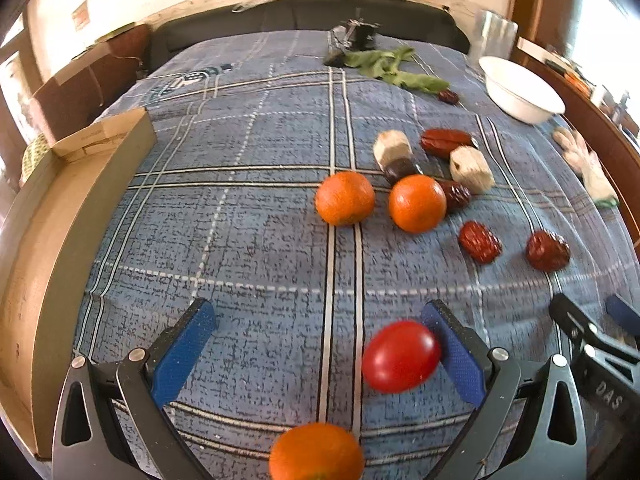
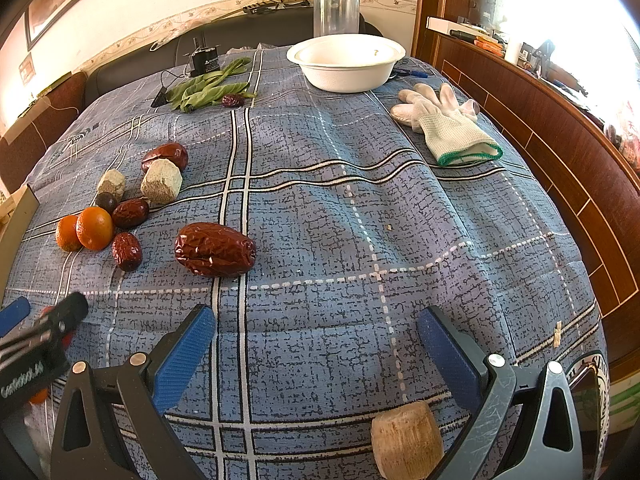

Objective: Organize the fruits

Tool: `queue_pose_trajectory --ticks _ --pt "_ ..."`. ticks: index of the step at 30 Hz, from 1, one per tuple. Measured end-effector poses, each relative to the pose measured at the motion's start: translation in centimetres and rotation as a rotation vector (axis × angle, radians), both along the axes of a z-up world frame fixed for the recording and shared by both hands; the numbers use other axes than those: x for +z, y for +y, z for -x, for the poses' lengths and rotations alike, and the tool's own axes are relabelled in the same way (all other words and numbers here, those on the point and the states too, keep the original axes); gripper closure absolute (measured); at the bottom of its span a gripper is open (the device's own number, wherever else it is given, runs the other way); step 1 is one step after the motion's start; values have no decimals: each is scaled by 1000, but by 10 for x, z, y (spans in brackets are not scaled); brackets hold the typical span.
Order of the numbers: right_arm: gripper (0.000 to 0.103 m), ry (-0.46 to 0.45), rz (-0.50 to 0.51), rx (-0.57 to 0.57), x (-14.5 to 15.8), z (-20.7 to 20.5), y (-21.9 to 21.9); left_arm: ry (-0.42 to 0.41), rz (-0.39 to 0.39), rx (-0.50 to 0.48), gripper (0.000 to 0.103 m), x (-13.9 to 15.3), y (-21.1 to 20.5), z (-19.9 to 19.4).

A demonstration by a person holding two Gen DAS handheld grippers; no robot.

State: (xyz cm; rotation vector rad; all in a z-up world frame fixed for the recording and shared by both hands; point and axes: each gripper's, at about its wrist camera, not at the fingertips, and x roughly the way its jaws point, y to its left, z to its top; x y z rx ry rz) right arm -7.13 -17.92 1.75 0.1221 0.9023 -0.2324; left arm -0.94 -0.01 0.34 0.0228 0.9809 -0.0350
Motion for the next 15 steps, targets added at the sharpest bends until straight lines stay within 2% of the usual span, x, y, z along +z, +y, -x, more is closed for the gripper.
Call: queue_pose_trajectory --ticks 5,11,15 --pt "0 36 -19 29 1 1 -1 38 -4 -71 0 -1 1 0" --pt "0 70 -22 -29 3 16 6 49 1 -150 0 0 3 6" --pt "0 65 -22 -33 2 11 4 48 78 -145 0 7 16 16"
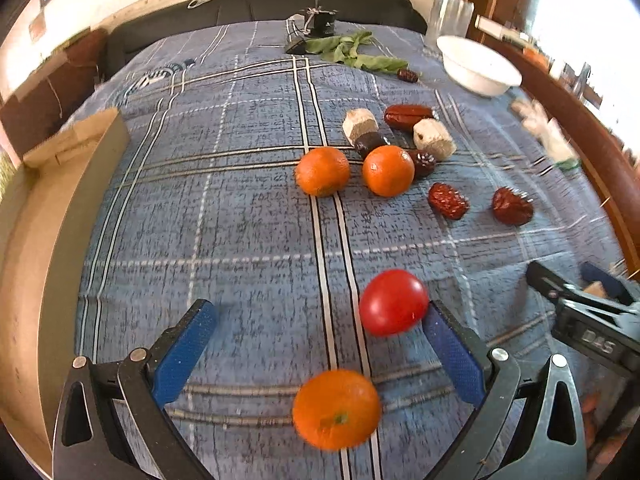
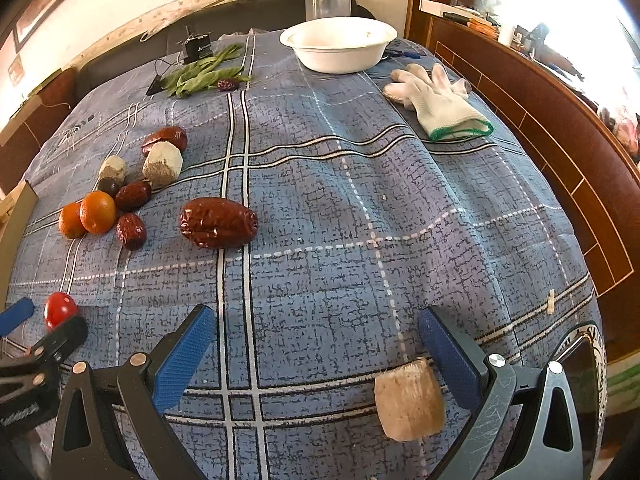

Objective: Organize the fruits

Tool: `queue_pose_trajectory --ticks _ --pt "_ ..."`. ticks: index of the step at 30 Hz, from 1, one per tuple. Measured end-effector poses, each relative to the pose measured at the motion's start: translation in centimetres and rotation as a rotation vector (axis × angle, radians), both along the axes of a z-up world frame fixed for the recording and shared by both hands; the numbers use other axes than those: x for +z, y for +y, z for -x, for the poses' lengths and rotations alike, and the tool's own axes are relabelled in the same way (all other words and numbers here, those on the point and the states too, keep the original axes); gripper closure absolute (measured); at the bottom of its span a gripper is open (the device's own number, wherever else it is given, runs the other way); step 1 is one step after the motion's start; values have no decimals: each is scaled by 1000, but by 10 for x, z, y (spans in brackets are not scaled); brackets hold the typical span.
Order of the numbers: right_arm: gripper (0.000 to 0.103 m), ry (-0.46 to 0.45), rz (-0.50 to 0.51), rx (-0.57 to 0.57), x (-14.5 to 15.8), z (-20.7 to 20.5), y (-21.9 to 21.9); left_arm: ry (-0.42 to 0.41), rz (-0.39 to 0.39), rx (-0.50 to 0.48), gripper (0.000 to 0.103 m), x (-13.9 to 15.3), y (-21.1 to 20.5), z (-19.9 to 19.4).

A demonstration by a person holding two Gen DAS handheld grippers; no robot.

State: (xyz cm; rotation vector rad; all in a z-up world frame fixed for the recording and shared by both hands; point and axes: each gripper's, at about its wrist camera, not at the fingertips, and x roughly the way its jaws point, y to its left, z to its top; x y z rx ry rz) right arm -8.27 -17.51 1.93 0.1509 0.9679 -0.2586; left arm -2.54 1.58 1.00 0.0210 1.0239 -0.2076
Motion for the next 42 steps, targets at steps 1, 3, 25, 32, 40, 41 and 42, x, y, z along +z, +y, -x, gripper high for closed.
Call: queue_pose_trajectory --ticks 1,3,25,32,40,41,42 --pt "0 -2 1 -1 0 0 0 -9 15 8 0 4 5 4" --pt "0 -5 2 -5 0 0 0 -47 17 27 0 14 15 12" --pt "0 -616 193 -107 157 145 41 -665 57 167 0 187 119 153" --pt "0 -643 193 -47 184 134 40 -683 103 165 0 202 137 162" --pt "0 -432 -11 24 132 92 22 -432 139 51 0 139 111 124" --pt "0 -390 -33 38 119 87 17 -404 143 24 0 130 105 119" --pt "0 -360 -35 41 108 86 15 -376 144 -1 0 120 99 115"
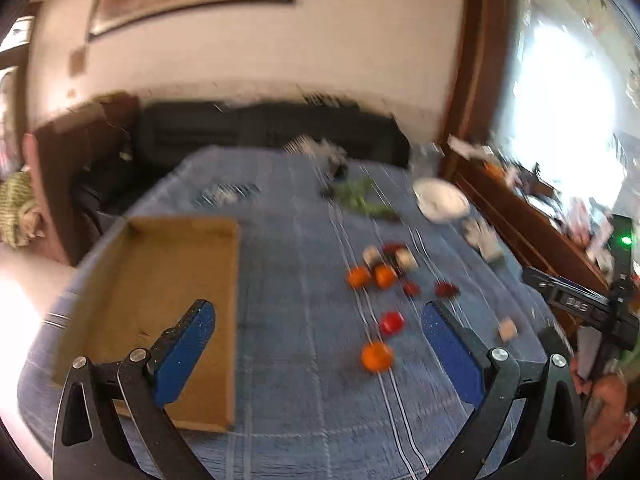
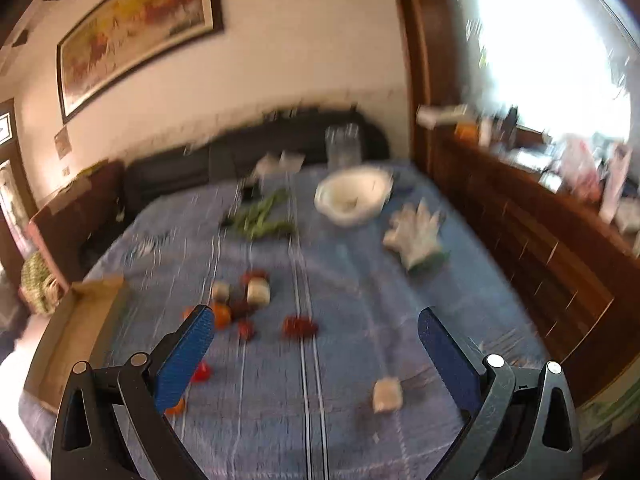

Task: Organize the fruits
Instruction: 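Grasp the orange with the left tool while the right tool grasps the beige cube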

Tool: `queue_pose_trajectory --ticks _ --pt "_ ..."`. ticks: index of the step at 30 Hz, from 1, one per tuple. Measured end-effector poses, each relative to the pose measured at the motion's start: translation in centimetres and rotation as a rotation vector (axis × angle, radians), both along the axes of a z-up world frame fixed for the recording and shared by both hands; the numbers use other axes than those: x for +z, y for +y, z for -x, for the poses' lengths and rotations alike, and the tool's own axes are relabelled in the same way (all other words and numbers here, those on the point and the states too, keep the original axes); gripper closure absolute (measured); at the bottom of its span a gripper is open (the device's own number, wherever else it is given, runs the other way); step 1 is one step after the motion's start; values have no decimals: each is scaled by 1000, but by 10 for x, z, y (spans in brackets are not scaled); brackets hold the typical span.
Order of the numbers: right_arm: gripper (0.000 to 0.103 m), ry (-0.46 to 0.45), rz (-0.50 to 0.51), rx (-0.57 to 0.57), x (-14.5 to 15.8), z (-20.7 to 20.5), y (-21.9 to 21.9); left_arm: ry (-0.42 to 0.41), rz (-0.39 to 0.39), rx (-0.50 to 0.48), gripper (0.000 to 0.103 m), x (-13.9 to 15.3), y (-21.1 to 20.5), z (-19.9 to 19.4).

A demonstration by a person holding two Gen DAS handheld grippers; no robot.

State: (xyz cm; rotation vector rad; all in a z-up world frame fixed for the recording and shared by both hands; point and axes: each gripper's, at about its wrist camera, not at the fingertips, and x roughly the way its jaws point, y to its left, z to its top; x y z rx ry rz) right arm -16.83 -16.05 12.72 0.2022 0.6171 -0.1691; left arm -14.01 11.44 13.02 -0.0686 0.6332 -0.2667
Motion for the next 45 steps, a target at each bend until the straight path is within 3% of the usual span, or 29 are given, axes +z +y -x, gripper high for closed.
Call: queue_pose_trajectory --ticks 2,3,5,7,15,21,28,29,32,33,34,40,45 --pt "3 62 2 1 -24 -3 -7 43 -13 -34 0 -18 -11 -9" --pt "8 96 -6 3 -36 -5 -12 79 -20 -53 0 -31 -18 -16" --pt "16 155 -26 -6 -57 -10 -22 131 -12 -84 8 -46 -26 -26" --pt "20 196 -50 -19 -71 -12 -33 186 2 -129 22 -60 -36 -35" --pt "20 255 -47 -19 -93 -19 -41 291 10 -172 23 -93 -57 -53" --pt "33 268 -56 -14 -98 -23 -43 336 10 -175 23 -106 -64 -64" --pt "47 278 -55 -20 -99 -24 -44 342 -22 -192 26 -112 -77 -68" --pt "48 280 -53 -21 -99 -24 -45 341 -31 -197 30 -113 -79 -68" --pt "60 285 -43 -31 -100 -23 -48 329 -92 -187 67 -116 -87 -66" --pt "66 284 -42 -33 -100 -22 -48 332 -93 -196 70 -116 -88 -65" --pt "70 283 -44 -37 -100 -21 -49 331 -88 -198 70 -115 -87 -64" --pt "73 250 -52 -34 -90 -11 -47 306 -28 -183 70 -103 -68 -54" --pt "73 185 -91 49 -65 -7 -21 262 39 -132 70 -80 -35 -48"
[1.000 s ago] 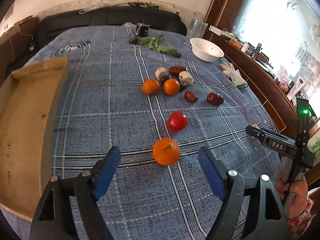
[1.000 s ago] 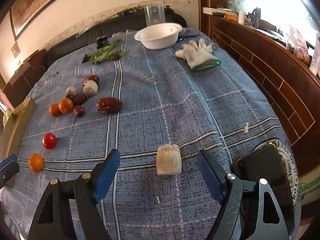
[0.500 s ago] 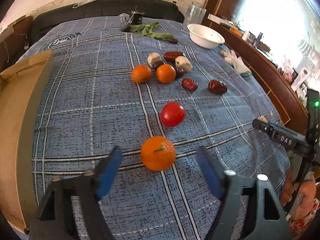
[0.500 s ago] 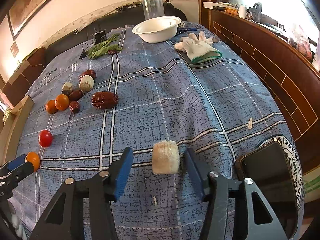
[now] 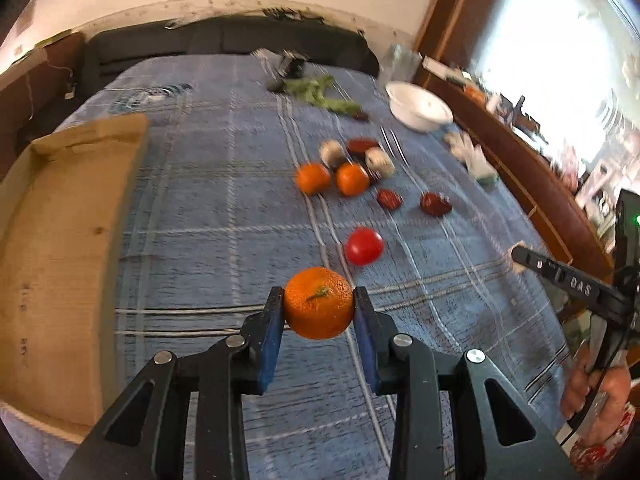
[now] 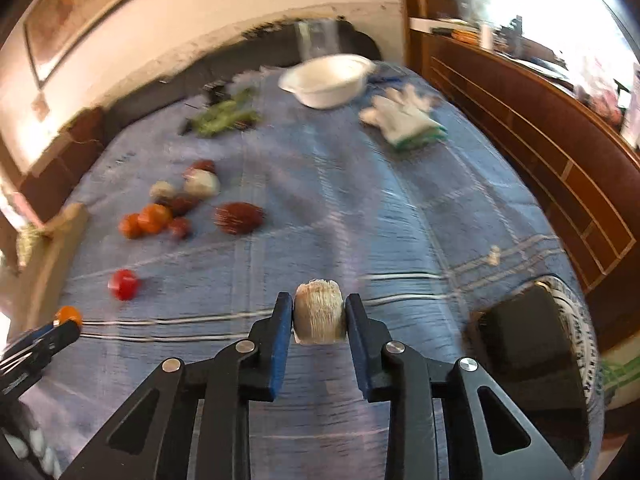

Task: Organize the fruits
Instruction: 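Carry the orange and beige cube over the cardboard box and open both tools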

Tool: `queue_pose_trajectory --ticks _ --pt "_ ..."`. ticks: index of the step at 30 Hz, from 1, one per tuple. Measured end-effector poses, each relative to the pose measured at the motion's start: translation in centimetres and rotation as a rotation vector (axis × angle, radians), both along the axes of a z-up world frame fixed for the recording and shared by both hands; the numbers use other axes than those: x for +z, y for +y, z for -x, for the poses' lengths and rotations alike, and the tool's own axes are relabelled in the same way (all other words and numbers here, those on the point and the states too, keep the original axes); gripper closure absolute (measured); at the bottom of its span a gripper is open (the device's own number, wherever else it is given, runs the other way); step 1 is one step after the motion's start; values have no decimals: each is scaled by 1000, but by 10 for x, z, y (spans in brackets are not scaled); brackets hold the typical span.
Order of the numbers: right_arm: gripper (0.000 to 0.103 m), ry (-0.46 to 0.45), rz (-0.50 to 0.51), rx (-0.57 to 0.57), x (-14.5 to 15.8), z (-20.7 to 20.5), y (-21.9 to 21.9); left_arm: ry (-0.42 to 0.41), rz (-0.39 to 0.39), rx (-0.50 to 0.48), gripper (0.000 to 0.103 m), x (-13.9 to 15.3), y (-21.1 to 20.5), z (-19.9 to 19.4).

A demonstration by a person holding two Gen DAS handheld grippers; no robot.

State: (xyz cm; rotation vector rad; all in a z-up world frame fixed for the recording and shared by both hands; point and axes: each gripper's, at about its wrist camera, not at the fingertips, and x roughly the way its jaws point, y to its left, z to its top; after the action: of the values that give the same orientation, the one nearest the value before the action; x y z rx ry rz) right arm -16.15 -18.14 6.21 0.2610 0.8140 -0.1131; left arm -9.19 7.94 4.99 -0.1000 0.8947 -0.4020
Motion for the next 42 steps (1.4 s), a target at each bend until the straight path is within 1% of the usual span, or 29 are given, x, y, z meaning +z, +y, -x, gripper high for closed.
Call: queue_pose_trajectory --ticks 4,7,10,11,17,20,24,29,32,35,37,38,39,40,41,42 --pt "73 -43 18 110 22 -6 47 -30 34 79 70 17 38 2" --pt "73 -61 8 235 35 -18 95 -48 29 175 70 24 76 1" --pt "73 -63 -7 366 42 -29 149 -42 13 283 70 24 116 -2" --pt "73 -61 -12 404 42 -32 164 -32 7 327 70 21 134 -3" --pt "73 -21 -47 647 34 -54 272 29 -52 503 70 3 204 -5" --pt "73 -4 -32 726 26 -60 313 46 -62 544 70 -2 223 -3" --pt "72 46 2 808 5 -74 360 65 -72 574 70 -10 239 -3" --pt "72 99 44 858 -21 -75 392 62 -69 582 70 -14 252 -4" --pt "72 111 51 864 -28 -75 395 61 -54 583 69 -13 253 -5" --pt "72 97 68 873 -29 -74 399 47 -33 593 65 -8 256 0" --pt "71 96 60 885 -27 -72 401 26 -28 605 58 0 257 5" --pt "70 91 55 889 -25 -70 401 13 -27 611 56 5 258 7" --pt "67 80 53 890 -21 -66 401 -4 -24 618 52 11 257 9" --pt "62 68 51 889 -19 -65 399 -19 -22 623 50 16 258 12" --pt "59 54 45 887 -16 -63 397 -36 -19 629 50 21 257 15" --pt "54 38 31 885 -12 -61 393 -55 -17 634 49 28 255 18"
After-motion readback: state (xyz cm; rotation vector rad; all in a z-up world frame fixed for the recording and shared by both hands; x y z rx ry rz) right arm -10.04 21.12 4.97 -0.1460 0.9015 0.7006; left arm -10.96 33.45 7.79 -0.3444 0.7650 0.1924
